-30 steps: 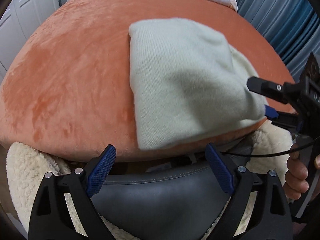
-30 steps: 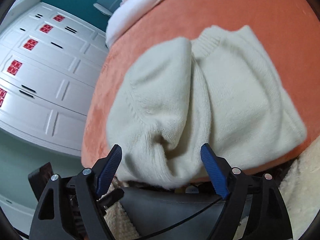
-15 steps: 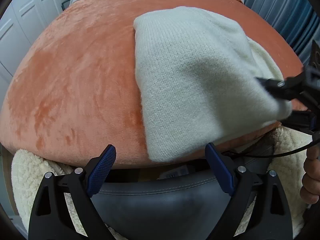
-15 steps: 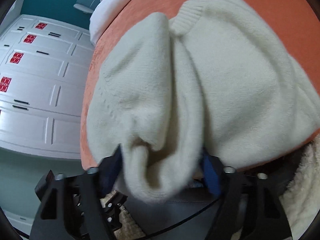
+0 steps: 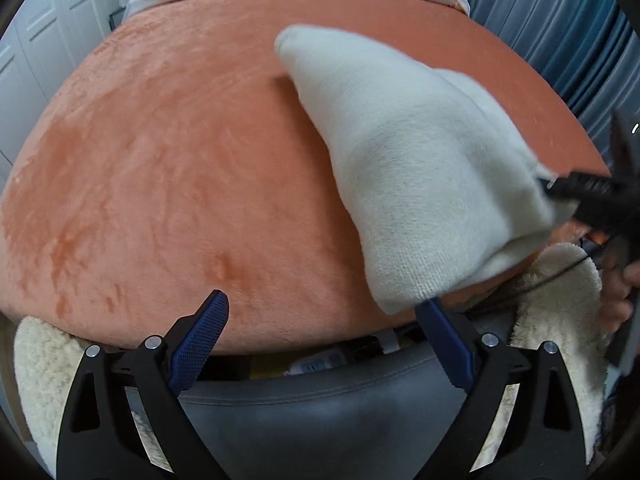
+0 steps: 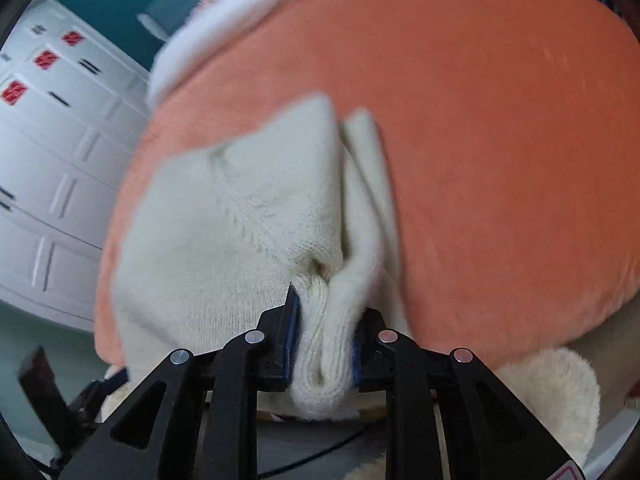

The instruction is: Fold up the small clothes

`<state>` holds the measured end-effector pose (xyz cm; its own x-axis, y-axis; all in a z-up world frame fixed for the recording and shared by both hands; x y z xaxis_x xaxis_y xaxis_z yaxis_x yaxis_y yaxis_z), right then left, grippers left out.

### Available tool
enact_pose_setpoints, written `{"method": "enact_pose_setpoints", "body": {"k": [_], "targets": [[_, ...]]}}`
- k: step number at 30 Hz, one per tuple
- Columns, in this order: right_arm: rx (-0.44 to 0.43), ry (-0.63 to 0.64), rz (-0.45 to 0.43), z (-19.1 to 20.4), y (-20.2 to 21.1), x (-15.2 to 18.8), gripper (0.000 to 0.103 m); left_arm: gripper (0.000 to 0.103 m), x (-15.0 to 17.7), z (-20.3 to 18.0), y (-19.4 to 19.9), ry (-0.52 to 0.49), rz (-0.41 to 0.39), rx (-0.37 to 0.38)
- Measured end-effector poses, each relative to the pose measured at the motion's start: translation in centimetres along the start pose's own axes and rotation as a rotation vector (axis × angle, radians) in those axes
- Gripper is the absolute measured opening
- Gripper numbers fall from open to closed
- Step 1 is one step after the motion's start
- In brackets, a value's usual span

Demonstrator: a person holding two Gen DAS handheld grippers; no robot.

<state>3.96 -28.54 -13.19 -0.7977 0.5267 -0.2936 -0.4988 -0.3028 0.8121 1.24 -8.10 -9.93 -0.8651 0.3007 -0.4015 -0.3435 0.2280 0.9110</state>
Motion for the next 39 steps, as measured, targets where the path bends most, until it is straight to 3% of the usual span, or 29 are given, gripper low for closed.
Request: {"method": "enact_pose_setpoints", "body": {"k": [2,6,8,9,12,15,17,20,21,22,23,27,29,32,33,36,38,39], "targets": [[-0.071,-0.039,-0.06,0.2,1.7,0.1,0.026,0.091,-0.3,-0.5,0.8,-0.031,-0.025,-0.011],[-0.082,-0.033,-0.155,1.6,5.2,-0.2,0.03,0.091,-0.9,-0.4,2.2,-0.049,-0.067,-0.03],[-0.1,-0.02,-0.156,1.9,5.6,0.0,0.051,0.091,-0.9,-0.6,2.0,-0.035,-0.054,-0.021],[-0.1,-0.007,-0.154,2.1,5.6,-0.1,0.053,0.091,-0.9,-0.7,1.5,-0.037,-0.041,-0.015],[-0.033,0.017,-0.16,2.1,5.5,-0.3,0.054,0.091,-0.4,-2.1,0.5,-0.081,0.009,0.006],[-0.034,0.049,-0.217,2.8,6.7,-1.7,0.054,0.091,-0.2,-3.3,0.4,-0.122,-0.005,0.008],[-0.057,0.059,-0.182,2.8,5.5,-1.3,0.059,0.089,-0.2,-3.8,0.2,-0.127,-0.008,0.029],[-0.056,0.043,-0.082,2.5,1.9,-0.8,0.059,0.076,-0.4,-4.7,-0.5,-0.163,0.005,0.053],[-0.06,0.043,-0.059,2.5,1.0,-0.7,0.055,0.059,-0.5,-4.8,-0.7,-0.181,0.009,0.049],[-0.062,0.05,-0.047,2.6,0.5,-0.5,0.031,0.044,-0.5,-4.8,-1.2,-0.202,0.025,0.04],[-0.06,0.061,-0.037,2.9,0.5,-0.4,0.017,0.025,-0.6,-4.3,-1.4,-0.203,0.04,0.017],[-0.289,0.048,-0.206,6.0,8.3,-2.3,0.013,0.023,-1.2,-1.4,-1.0,-0.061,0.066,0.077],[-0.22,0.084,-0.23,5.0,8.8,-2.0,0.013,0.023,-0.8,-1.3,-1.4,-0.068,0.077,0.067],[0.03,0.093,-0.038,-0.5,1.3,1.0,0.012,0.023,0.4,-2.0,-3.0,-0.088,0.128,0.03],[0.019,0.063,-0.025,-1.3,0.3,1.8,0.012,0.023,0.7,-2.1,-3.1,-0.084,0.137,0.025],[-0.016,0.018,-0.079,-0.8,2.6,1.1,0.016,0.029,1.0,-1.8,-1.9,-0.082,0.12,0.012],[0.01,0.023,-0.119,-0.4,4.4,0.8,0.023,0.032,1.2,-1.7,-0.5,-0.081,0.084,0.028],[0.021,0.036,-0.137,-0.2,5.2,0.8,0.023,0.038,1.3,-1.8,0.2,-0.08,0.069,0.038]]}}
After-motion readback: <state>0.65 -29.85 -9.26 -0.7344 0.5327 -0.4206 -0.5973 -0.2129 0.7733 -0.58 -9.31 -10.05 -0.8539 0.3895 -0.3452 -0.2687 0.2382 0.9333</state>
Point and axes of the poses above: each gripper's, at about its wrist camera, not at the fingertips, and y roughly against the way its jaws point, z to its left, x to its underside, the point moved 10 cm from there along -y, roughly the way its jaws point, and after that the axes turned 1 degree about z, right-handed, at the moved point
